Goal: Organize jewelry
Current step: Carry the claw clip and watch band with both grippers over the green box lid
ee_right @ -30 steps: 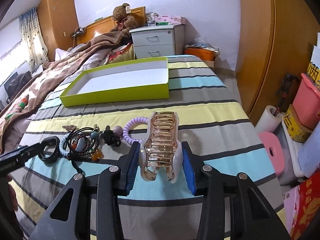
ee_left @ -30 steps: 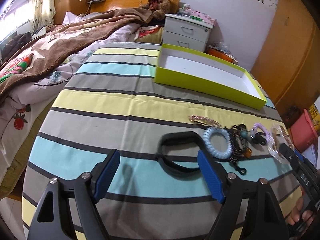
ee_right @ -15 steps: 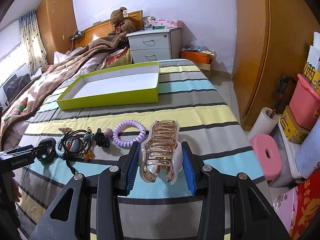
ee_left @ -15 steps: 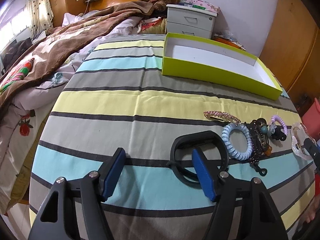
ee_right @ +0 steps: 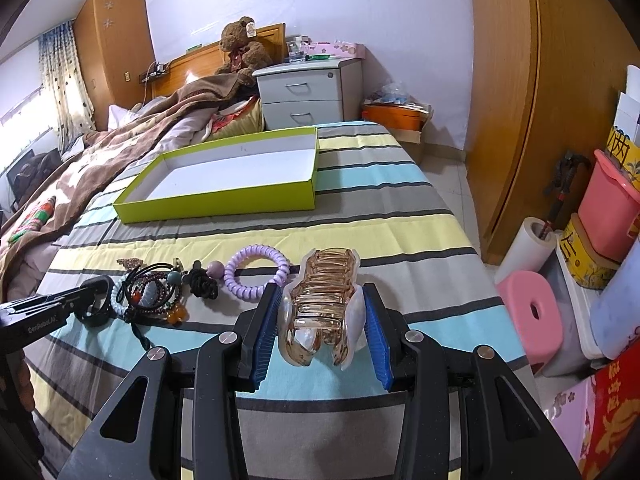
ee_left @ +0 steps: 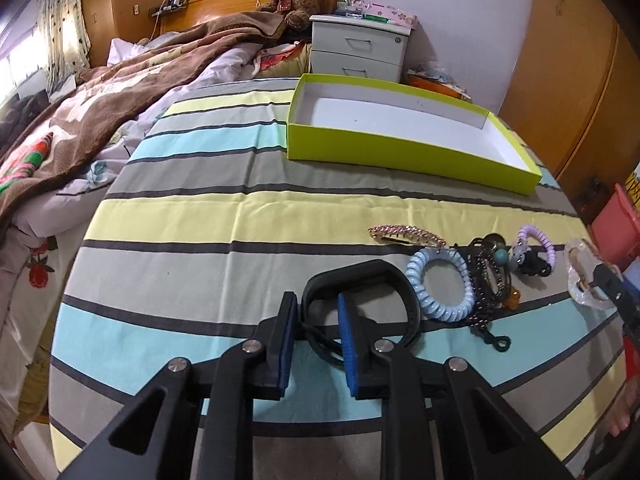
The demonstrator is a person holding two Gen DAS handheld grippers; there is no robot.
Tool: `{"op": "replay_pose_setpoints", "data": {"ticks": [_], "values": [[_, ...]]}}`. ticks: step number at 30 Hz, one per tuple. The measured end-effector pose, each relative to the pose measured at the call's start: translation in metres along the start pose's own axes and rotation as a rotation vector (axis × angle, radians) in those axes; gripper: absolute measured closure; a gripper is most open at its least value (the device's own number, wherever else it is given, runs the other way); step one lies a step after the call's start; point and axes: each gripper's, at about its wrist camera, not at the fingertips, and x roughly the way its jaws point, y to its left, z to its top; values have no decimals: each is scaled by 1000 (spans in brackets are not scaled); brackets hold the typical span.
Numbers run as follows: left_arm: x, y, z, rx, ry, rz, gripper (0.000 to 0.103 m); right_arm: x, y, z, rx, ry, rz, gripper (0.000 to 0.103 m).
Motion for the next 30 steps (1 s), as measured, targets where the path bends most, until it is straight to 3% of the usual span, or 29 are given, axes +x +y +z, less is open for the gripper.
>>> {"op": "replay_pose_setpoints", "data": {"ticks": [10, 22, 28, 30], "values": [[-20, -1, 5, -5, -58, -28, 88, -6, 2, 1, -13, -20, 4, 62], [-8, 5, -6, -30, -21, -42, 89, -3, -1, -8, -27, 12, -14, 61], [1, -3, -5, 33, -13, 26, 71, 6, -4, -11, -22, 48, -29, 61], [3, -5, -2, 60, -11, 78, 54, 8, -4, -11, -26, 56, -29, 61]]}}
